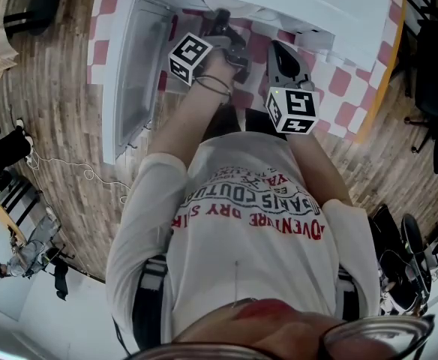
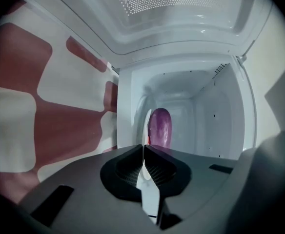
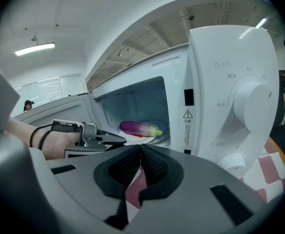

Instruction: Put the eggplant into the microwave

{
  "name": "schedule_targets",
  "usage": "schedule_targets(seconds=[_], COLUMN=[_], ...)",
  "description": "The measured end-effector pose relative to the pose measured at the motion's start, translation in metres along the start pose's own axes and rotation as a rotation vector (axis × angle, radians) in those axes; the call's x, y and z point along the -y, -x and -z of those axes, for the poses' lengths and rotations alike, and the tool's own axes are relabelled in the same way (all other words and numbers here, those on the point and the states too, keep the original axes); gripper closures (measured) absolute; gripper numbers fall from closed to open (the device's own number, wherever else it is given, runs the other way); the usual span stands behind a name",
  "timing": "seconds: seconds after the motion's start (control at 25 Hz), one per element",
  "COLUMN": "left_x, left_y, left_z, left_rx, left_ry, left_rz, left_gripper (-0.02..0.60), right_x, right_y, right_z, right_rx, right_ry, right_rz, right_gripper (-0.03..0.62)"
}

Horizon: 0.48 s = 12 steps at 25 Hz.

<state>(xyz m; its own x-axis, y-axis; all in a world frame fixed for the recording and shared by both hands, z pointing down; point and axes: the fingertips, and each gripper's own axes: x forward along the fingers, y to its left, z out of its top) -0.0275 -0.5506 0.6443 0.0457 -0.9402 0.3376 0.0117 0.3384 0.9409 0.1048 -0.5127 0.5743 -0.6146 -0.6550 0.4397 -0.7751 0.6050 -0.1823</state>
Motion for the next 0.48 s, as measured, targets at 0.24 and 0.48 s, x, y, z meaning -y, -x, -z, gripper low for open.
schedule_targets(seconds=[0.24,0.48], left_x=[0.000,0.013], left_y=[0.000,0.001], left_z=[0.002,0.001], left_rx=[-0.019,-0.013], left_ry=[-0.036,-0.017], left_rz=[-0.009,0.092], left_gripper=[0.552,0.474], right_x=[-0.001,-0.006], right_y=[-0.002,-0.002], right_z=[0.000,-0.002], right_rx=[0.000,0.009], right_ry=[-0.005,-0.004], right_rz=[0.000,0.001], right_gripper=[0.569,0.569])
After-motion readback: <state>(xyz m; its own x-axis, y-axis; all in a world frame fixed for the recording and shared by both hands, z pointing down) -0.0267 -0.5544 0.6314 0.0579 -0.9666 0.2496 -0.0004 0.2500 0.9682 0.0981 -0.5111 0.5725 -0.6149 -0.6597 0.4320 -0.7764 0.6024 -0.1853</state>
